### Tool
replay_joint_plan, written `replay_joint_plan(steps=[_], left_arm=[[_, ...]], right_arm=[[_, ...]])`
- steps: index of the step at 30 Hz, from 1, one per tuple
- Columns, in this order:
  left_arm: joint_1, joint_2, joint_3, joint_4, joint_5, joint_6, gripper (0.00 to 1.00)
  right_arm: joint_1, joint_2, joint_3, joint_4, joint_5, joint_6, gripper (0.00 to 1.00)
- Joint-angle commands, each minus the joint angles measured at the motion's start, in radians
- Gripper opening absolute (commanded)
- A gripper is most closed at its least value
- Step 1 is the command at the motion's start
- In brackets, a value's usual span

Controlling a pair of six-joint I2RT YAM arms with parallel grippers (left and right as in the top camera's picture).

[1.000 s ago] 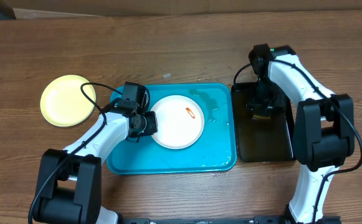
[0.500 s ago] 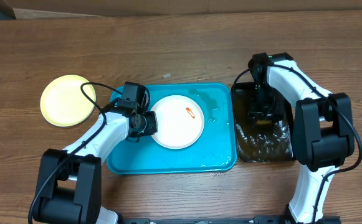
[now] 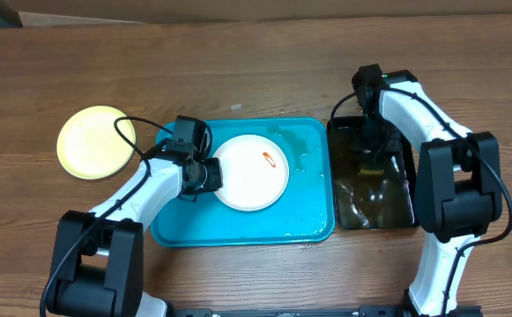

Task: Clean dirty plates on tray and stack at the side
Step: 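Grasp the sponge with the right gripper and lift it from the water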

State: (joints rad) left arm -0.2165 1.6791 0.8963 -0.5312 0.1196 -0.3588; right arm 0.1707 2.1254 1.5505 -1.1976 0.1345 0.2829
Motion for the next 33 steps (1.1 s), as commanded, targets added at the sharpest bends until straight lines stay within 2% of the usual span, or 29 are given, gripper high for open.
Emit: replay_joint_plan(steps=[1,2,3,4,5,16,18,19,21,23,24,25,28,33], left_arm=[[0.000,0.008,0.023,-0.004,0.011,0.022,0.26],[0.000,0.008,0.023,-0.004,0.011,0.022,0.26],[0.000,0.008,0.023,-0.004,0.011,0.022,0.26],[0.000,0.008,0.023,-0.003,0.011,0.022,0.26],[0.000,0.008,0.023,-0.003,0.011,0.022,0.27],[0.000,0.008,0.023,-0.010,0.011,0.022,0.26],[0.000,0.008,0.023,-0.010,0.011,0.022,0.26],[0.000,0.008,0.023,-0.010,0.011,0.022,0.26],[0.000,0.008,0.023,-0.010,0.011,0.022,0.26],[0.000,0.008,0.023,-0.010,0.011,0.022,0.26],[0.000,0.008,0.023,-0.010,0.011,0.022,0.26],[0.000,0.008,0.023,-0.010,0.011,0.022,0.26],[0.000,0.008,0.023,-0.011,0.011,0.022,0.27],[0.000,0.008,0.023,-0.011,0.011,0.022,0.27]], right_arm=[[-0.004,-0.022,0.021,-0.008,-0.001,0.001,0.04],[-0.003,-0.022,0.022,-0.008,0.000,-0.011,0.04],[-0.003,-0.022,0.022,-0.006,0.000,-0.028,0.29],[-0.004,-0.022,0.022,-0.001,0.004,-0.028,0.45],[-0.008,-0.022,0.022,0.007,0.004,-0.029,0.53],[-0.037,-0.022,0.022,0.123,-0.003,-0.023,0.52],[-0.037,-0.022,0.022,0.138,-0.022,-0.021,0.43],[-0.037,-0.022,0.022,0.144,-0.038,-0.021,0.35],[-0.037,-0.022,0.022,0.146,-0.062,-0.021,0.04],[-0.037,-0.022,0.022,0.146,-0.070,-0.021,0.04],[-0.036,-0.022,0.022,0.145,-0.069,-0.021,0.13],[-0.036,-0.022,0.022,0.145,-0.069,-0.022,0.42],[-0.037,-0.022,0.022,0.157,-0.051,-0.028,0.48],[-0.038,-0.022,0.024,0.192,-0.047,-0.028,0.49]])
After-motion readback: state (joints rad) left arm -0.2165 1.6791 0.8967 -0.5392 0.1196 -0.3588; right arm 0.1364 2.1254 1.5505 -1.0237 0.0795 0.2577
